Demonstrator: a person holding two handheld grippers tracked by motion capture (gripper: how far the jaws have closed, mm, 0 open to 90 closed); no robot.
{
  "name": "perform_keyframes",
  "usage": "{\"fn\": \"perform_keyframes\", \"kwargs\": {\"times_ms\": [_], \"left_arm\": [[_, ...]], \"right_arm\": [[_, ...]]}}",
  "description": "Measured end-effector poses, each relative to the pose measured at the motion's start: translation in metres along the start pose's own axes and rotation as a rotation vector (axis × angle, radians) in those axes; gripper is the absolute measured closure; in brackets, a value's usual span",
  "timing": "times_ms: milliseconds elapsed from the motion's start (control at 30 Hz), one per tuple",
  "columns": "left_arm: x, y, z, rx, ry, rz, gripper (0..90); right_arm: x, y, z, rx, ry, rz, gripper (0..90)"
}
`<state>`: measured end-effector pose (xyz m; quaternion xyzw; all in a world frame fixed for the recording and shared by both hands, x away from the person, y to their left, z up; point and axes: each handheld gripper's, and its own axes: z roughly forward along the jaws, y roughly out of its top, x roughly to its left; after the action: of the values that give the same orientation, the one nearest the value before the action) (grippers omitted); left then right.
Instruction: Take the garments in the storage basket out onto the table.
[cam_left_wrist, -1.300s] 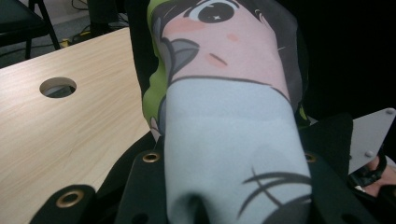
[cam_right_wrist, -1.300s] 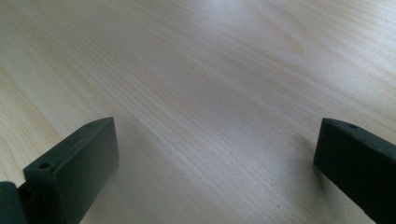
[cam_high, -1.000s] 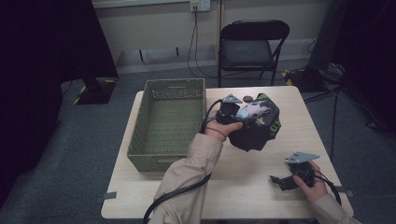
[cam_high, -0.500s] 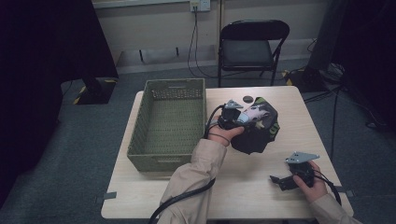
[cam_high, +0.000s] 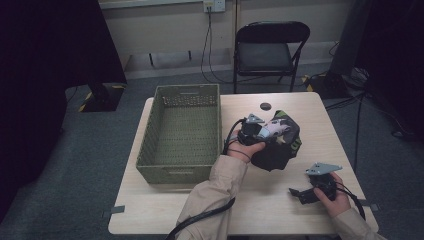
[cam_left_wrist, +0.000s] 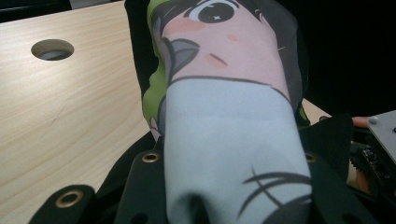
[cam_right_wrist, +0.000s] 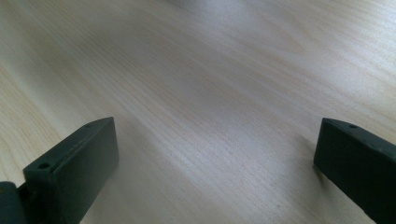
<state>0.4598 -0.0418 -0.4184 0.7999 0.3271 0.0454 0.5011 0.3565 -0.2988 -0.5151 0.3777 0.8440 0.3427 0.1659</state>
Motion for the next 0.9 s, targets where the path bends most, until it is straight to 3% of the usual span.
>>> {"fn": "perform_keyframes", "kwargs": {"times_ms": [533,900], "left_arm": [[-0.001,-0.012,0.018,0.024,0.015,-0.009,63.9],[-0.001,-0.015,0.031,0.038,0.023,0.006,63.8]], "right_arm": [[0.000,0.000,0.000,0.001,0.001,0.001,0.0],[0.000,0.000,0.000,0.001,0.000,0.000,0.0]]}}
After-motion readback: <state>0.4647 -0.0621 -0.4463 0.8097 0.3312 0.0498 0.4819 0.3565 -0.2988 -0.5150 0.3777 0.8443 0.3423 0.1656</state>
